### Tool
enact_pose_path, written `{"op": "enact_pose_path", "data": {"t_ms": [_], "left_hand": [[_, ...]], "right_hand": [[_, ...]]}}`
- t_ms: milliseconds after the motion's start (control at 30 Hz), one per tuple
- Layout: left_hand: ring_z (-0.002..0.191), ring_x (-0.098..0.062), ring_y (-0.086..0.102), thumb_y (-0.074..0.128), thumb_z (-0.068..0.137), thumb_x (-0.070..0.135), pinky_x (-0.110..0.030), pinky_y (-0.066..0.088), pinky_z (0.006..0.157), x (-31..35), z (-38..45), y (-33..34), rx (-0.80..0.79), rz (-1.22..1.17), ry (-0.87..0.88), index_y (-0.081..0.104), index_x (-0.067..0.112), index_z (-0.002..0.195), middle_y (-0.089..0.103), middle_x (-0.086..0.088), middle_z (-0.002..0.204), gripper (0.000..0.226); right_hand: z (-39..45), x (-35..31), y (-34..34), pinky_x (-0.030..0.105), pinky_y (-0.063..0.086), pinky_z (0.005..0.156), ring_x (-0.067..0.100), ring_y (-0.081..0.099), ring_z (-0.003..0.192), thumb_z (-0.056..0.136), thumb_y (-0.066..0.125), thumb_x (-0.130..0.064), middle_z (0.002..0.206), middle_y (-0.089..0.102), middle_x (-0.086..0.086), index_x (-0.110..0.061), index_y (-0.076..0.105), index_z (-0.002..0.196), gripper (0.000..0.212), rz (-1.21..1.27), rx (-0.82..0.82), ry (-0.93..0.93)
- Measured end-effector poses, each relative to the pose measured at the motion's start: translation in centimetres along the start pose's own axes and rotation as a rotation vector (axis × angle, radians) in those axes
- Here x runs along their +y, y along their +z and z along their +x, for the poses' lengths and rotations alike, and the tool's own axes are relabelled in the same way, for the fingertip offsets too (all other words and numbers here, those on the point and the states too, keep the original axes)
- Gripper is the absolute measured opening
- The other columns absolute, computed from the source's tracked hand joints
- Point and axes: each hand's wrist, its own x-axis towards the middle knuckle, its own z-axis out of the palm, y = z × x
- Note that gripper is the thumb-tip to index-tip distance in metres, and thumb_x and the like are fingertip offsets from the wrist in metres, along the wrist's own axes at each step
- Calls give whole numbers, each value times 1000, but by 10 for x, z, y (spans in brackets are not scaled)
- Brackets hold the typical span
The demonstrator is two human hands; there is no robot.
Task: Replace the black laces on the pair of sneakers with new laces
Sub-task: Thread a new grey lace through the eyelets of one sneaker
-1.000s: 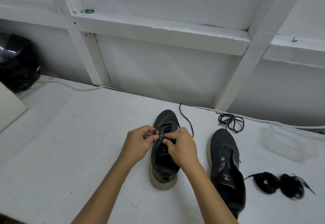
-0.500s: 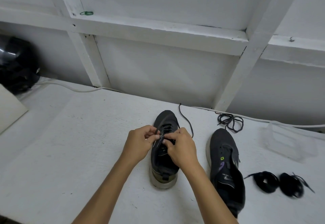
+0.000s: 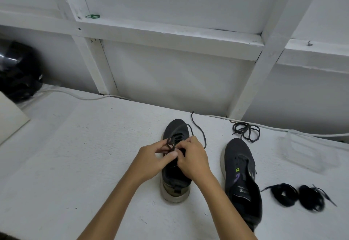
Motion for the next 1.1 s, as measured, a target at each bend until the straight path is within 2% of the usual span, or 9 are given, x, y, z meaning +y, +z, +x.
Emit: {"op": "enact_pose_path", "data": {"t_ms": [133,300,433,533,633,733,900,1000,1100], "left_hand": [[104,10,61,72,86,24,-13,52,86,-11,-3,7,79,22,-26,58,32,136,67,24,106,52],[109,3,60,59,91,12,-3,47,76,-9,-4,20,189,-12,-44,60,30,130,63,22,110,43],[107,15,53,55,92,7,-10,45,85,-7,-2,27,178,-180,-91,48,39,137,61,26,119,56],[103,14,54,54,93,3,-12,49,87,-9,-2,33,225,-259,-100,48,40,133,64,22,113,55],[101,12,57,57,94,3,-4,46,77,-11,-4,34,237,-294,-91,50,43,128,65,18,111,53],[104,10,59,58,94,1,-8,49,79,-13,-3,33,223,-335,-80,49,44,131,65,15,112,58],[102,5,62,59,94,6,-13,52,81,-15,-3,38,249,-324,-98,52,46,124,65,15,108,51],[99,17,57,57,98,16,-3,46,77,-16,-5,39,258,-241,-97,49,47,122,63,24,112,40],[99,10,61,57,98,21,-8,50,79,-18,-6,36,238,-218,-108,57,42,123,64,24,112,33]], "right_hand": [[0,-1,-5,24,41,79,15,53,91,100,54,-19,108,46,-5,-18,61,97,7,17,-80,-53],[-3,-10,-44,20,41,71,10,57,87,105,46,-24,106,53,-5,-26,54,92,15,219,-137,0],[-11,-15,-66,29,49,78,11,68,100,109,40,-27,107,74,-8,-17,57,100,22,885,-123,205],[-10,-17,-60,38,54,81,19,70,91,108,37,-18,80,71,-1,-12,53,94,22,1214,-83,319],[-5,-17,-49,37,56,74,13,58,70,102,51,-27,63,57,-7,-13,61,88,22,738,-6,309],[0,-19,-45,16,42,60,2,54,62,91,69,-44,63,58,-14,-23,74,85,22,177,-110,36],[11,-25,-42,32,54,78,17,62,84,96,63,-24,91,71,1,-19,76,94,14,-225,-268,-77],[10,-22,-54,24,48,65,8,58,71,96,62,-22,78,66,-7,-24,69,81,16,73,-214,-44],[6,-17,-76,20,38,57,8,50,66,99,56,-14,81,63,-6,-22,63,77,24,898,-87,128]]}}
